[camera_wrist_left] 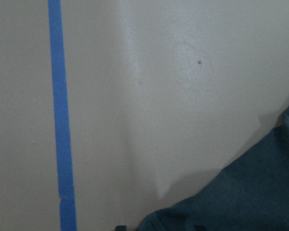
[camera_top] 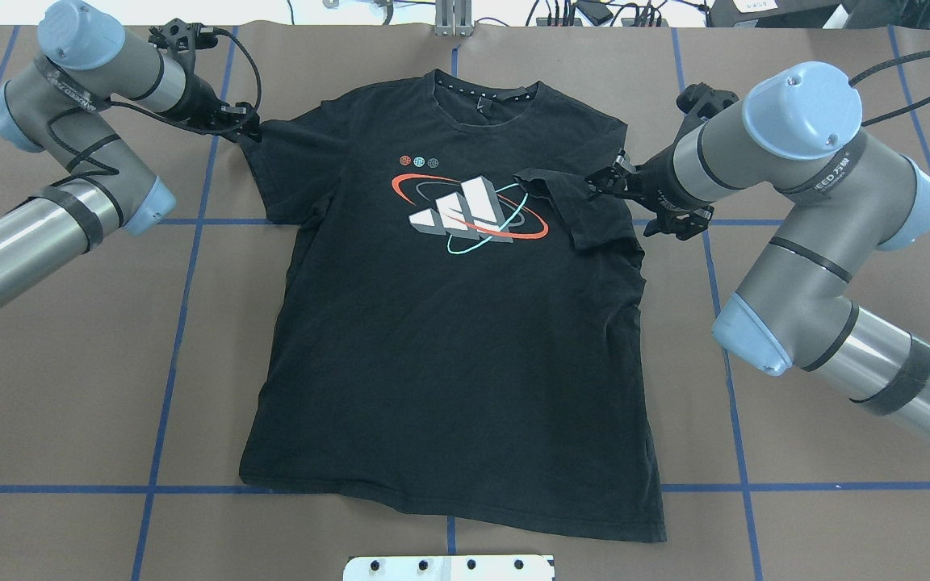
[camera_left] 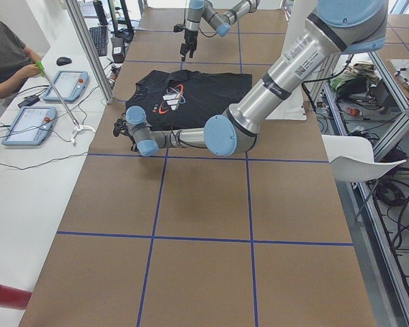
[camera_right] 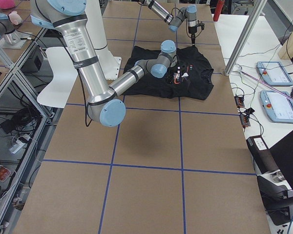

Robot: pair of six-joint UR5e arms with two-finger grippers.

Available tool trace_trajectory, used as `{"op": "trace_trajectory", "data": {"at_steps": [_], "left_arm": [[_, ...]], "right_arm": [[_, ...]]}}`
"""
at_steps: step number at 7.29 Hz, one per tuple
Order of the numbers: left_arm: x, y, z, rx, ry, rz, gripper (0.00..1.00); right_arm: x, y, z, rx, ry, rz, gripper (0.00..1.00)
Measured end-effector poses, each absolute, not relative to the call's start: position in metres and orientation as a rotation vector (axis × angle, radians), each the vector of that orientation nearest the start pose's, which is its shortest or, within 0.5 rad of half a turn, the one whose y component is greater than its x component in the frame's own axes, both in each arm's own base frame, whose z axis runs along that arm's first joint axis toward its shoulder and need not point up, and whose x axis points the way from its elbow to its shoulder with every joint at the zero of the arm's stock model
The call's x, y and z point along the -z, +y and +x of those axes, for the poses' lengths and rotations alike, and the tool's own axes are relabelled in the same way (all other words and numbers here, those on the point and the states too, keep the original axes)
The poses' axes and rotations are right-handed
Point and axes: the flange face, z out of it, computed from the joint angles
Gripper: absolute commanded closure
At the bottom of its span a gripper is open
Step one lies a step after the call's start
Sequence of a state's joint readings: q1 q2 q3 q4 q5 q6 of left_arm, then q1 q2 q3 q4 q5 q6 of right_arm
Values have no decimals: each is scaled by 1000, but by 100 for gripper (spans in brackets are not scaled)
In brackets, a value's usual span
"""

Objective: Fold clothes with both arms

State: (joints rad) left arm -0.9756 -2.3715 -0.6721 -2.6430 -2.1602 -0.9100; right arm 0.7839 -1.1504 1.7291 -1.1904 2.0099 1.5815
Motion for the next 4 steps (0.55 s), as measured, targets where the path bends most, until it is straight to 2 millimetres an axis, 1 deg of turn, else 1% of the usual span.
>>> {"op": "trace_trajectory", "data": {"at_steps": [2, 3, 4], "left_arm": [[-455, -725, 391, -1, 1045, 326, 100], [-447, -725, 383, -1, 1058, 336, 100], [-441, -719, 372, -6, 1077, 336, 100]], "right_arm": [[-306, -511, -385, -510, -1037, -20, 0], [-305, -511, -385, -510, -1038, -20, 0], [-305, -511, -384, -510, -1039, -19, 0]]}}
